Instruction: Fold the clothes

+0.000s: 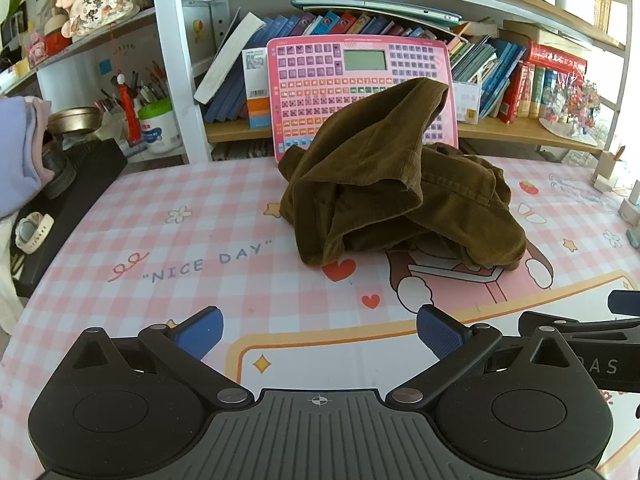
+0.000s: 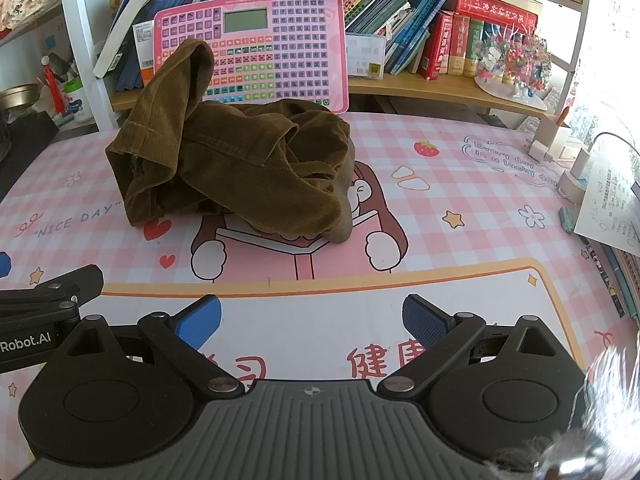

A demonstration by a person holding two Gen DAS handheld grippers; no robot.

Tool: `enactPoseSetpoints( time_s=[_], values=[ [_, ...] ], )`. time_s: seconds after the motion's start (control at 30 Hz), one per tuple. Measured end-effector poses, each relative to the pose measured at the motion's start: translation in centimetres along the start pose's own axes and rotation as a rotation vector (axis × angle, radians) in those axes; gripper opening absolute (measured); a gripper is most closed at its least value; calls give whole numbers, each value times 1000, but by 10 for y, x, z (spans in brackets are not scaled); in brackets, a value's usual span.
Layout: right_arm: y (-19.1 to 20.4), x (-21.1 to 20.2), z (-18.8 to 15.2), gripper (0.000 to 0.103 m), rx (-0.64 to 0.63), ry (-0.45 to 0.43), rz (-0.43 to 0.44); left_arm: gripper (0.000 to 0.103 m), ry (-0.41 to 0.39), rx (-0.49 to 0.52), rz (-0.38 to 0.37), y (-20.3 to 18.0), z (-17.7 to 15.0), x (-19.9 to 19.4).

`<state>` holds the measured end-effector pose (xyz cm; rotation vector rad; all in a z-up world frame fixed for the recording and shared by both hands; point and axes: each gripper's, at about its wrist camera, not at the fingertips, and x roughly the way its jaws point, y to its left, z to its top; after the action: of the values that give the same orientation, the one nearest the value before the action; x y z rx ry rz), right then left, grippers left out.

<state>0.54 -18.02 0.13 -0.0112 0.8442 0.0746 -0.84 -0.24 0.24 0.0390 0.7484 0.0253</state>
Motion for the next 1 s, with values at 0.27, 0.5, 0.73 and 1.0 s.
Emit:
enactPoseSetpoints(
  time_s=[0.27,0.5,0.73,1.0],
  values=[
    [-1,1,0,98,1,5,0,103,7,0,-6,-1,0,0],
    [-1,4,0,98,2,15,0,103,18,1,1,-2,1,3],
    [-2,6,0,98,3,21,2,103,22,3,6,-3,2,5],
    [-2,10,1,98,0,28,-2,103,27,6,10,-4,1,9]
  ],
)
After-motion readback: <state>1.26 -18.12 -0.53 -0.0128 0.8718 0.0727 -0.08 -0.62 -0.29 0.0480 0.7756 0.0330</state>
